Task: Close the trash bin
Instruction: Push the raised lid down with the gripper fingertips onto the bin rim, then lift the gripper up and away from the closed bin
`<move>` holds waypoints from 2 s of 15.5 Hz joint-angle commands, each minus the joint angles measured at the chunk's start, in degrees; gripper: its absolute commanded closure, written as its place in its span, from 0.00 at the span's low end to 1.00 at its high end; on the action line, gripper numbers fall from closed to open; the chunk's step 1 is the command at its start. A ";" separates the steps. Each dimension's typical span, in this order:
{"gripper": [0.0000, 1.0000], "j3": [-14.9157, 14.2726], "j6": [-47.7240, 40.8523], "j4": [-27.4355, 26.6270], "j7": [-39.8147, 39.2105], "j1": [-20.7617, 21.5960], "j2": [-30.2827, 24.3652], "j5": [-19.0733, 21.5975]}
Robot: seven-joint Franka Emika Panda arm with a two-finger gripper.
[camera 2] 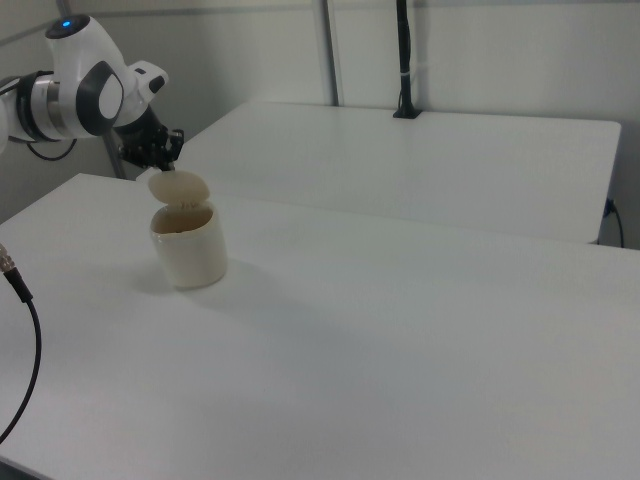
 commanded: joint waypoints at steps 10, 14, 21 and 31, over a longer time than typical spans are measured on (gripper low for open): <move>0.93 -1.12 -12.51 -1.05 -4.92 0.25 1.23 -0.62; 0.93 -1.21 -12.42 -0.96 -4.75 -0.01 3.08 -0.62; 0.93 -1.38 -15.04 0.61 -4.57 -0.80 1.86 0.16; 0.90 -1.38 -32.79 0.53 2.11 -13.98 -10.27 0.34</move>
